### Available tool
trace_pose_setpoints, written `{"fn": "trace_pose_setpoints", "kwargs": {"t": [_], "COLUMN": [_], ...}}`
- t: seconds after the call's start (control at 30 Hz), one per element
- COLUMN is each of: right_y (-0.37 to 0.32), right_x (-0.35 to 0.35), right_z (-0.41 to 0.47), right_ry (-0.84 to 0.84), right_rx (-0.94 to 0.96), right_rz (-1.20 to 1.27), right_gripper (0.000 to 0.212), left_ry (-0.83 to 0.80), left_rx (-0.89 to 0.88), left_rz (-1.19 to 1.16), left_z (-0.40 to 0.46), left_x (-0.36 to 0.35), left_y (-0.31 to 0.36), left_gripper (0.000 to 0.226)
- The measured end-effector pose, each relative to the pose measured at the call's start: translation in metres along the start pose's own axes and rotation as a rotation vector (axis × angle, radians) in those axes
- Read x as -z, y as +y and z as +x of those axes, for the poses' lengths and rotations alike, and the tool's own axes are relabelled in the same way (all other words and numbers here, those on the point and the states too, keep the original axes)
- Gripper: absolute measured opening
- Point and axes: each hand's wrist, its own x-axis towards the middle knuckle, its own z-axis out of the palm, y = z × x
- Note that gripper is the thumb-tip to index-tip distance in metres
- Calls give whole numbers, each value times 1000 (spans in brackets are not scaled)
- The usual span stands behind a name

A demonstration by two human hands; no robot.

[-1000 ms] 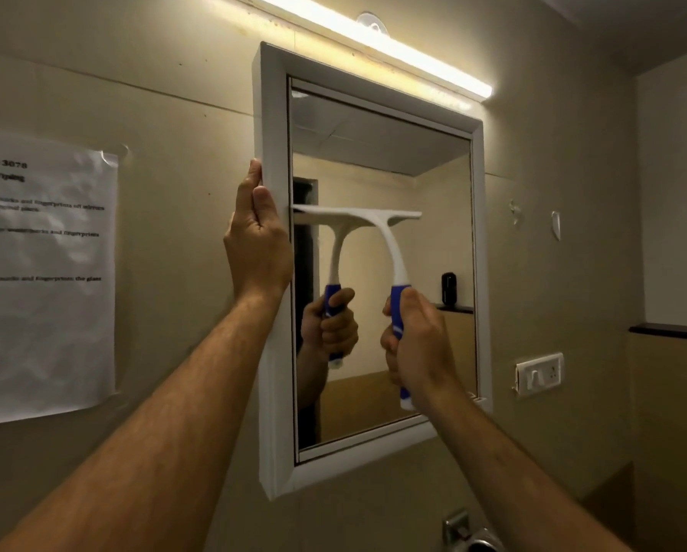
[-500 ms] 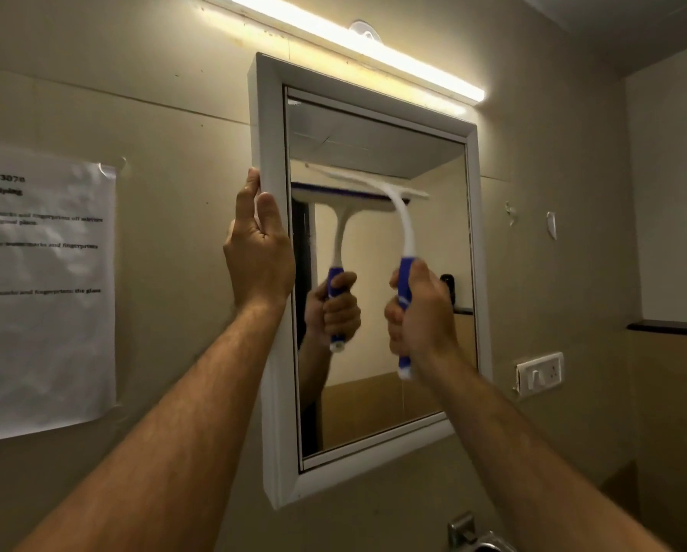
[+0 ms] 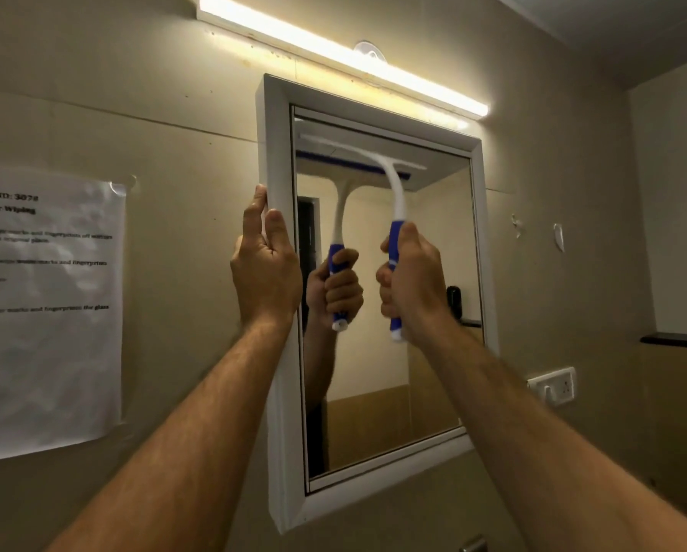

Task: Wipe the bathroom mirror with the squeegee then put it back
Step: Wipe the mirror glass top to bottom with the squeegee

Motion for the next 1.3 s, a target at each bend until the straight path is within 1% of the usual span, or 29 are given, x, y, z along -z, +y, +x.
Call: {"fn": "trace_pose_setpoints", "kwargs": {"t": [0.1, 0.2, 0.33, 0.4, 0.47, 0.6, 0.7, 0.87, 1.0, 1.1, 1.2, 1.3], "right_y": [-23, -23, 34, 64, 77, 64, 51, 74, 97, 97, 83, 73], "right_x": [-13, -15, 0, 9, 17, 30, 33, 29, 37, 43, 42, 35], "right_z": [12, 3, -20, -40, -59, -64, -61, -89, -128, -142, -133, -121], "right_ry": [1, -29, 0, 7, 0, -42, -77, -18, -32, -41, -46, -52], "right_rx": [5, -19, 15, -5, -35, -115, -180, -164, -234, -285, -264, -240], "right_rz": [22, 49, -99, -152, -172, -107, -61, -90, -70, -47, -21, -53], "right_gripper": [36, 35, 40, 40, 41, 41, 40, 39, 37, 38, 39, 38], "left_ry": [-3, -5, -17, -28, -36, -55, -58, -70, -87, -88, -70, -60], "left_rx": [-12, -15, -7, -2, 1, 40, 33, 53, 93, 89, 88, 67], "left_rz": [3, 3, 24, 40, 54, 25, 20, -26, -42, -49, -41, -33], "left_z": [2, 4, 4, 3, 2, -2, -12, -46, -79, -93, -94, -94], "left_x": [-1, -3, -2, 0, 1, 3, 6, 15, 23, 26, 26, 25], "left_y": [-5, -10, -10, -11, -11, -7, -9, -20, -33, -37, -40, -43], "left_gripper": [44, 44, 43, 42, 41, 43, 42, 42, 43, 43, 41, 40]}}
